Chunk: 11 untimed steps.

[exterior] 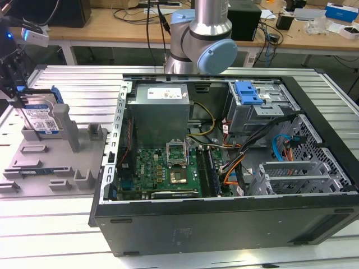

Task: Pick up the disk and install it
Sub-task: 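Pick up the disk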

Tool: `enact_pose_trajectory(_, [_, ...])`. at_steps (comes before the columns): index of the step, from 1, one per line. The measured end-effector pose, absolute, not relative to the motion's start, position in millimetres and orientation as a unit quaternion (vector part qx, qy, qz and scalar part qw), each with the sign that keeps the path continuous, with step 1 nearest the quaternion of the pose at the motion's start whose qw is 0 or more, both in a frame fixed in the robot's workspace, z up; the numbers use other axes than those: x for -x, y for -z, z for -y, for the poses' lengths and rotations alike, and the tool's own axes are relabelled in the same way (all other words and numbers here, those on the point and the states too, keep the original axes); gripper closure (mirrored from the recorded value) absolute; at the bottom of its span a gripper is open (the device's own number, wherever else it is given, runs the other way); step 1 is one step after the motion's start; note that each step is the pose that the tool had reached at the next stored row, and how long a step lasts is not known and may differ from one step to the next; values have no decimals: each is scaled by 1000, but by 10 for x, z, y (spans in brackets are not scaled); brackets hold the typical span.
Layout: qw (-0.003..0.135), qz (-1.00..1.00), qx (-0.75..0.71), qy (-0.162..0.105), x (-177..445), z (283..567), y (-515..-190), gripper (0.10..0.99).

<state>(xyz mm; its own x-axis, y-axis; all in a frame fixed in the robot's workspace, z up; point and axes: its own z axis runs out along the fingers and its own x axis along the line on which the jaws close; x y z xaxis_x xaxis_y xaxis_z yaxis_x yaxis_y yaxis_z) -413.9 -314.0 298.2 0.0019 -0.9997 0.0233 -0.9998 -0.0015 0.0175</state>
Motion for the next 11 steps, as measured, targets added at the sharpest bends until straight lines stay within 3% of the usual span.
enact_pose_trajectory(11, [14,706,-708,-2,4135,3127,-2983,631])
